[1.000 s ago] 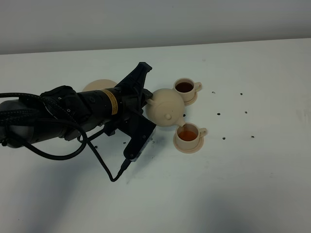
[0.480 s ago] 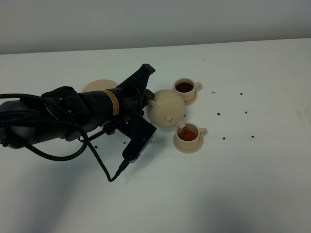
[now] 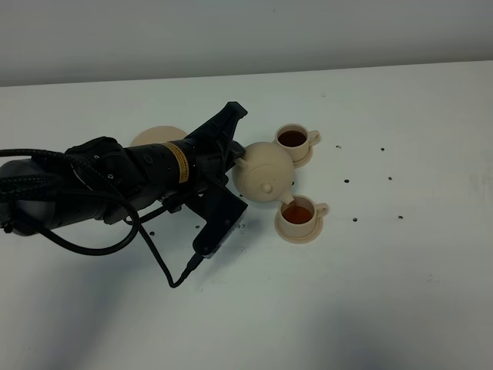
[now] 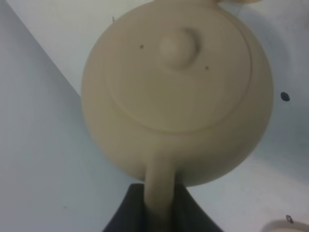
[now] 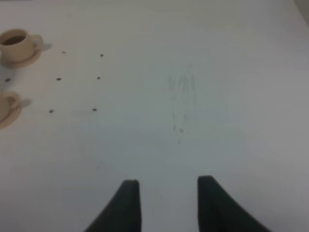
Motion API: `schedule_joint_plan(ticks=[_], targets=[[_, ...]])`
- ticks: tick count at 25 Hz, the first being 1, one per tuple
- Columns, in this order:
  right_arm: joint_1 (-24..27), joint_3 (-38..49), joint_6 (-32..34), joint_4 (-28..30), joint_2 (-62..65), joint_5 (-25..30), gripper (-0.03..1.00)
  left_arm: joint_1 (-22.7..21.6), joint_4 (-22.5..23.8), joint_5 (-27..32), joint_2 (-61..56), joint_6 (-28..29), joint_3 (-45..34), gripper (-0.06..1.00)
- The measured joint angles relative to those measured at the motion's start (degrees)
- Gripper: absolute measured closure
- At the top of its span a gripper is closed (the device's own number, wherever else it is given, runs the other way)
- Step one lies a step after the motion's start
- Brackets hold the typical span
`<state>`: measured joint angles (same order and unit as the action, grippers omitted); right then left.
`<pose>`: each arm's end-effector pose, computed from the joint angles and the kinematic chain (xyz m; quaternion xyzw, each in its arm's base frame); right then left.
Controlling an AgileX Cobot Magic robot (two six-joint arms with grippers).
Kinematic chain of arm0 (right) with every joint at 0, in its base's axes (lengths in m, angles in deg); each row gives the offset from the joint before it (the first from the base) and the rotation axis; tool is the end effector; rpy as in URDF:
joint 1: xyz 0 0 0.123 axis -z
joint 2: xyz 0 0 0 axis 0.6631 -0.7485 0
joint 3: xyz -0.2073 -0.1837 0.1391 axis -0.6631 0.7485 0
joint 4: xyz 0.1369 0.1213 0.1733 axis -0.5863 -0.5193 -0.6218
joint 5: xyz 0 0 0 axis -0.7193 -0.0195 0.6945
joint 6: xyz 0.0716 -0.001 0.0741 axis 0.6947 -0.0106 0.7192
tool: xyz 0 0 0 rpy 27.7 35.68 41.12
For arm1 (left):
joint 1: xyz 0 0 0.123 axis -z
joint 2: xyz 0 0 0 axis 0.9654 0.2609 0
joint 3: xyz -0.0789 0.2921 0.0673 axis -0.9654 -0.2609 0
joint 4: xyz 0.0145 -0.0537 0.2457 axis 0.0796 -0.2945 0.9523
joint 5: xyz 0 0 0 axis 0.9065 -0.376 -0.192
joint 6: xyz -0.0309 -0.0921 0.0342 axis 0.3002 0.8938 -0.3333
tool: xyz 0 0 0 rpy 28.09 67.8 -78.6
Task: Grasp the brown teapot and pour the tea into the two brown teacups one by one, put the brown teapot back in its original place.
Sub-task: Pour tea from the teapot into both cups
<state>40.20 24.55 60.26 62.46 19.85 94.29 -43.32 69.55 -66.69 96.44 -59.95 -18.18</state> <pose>-0.0209 -0.0005 0.2680 0.0008 0.8601 0.0123 0.5100 0.3246 -0.2104 0.2068 0.8434 0.2488 0.2774 0.3870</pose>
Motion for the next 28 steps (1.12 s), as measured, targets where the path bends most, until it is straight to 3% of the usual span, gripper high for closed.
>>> schedule_joint_plan(ticks=[28], targets=[[0.0, 0.0, 0.1, 0.0, 0.0, 0.0, 0.66, 0.0, 0.0, -0.7, 0.0, -1.6, 0.0, 0.86]])
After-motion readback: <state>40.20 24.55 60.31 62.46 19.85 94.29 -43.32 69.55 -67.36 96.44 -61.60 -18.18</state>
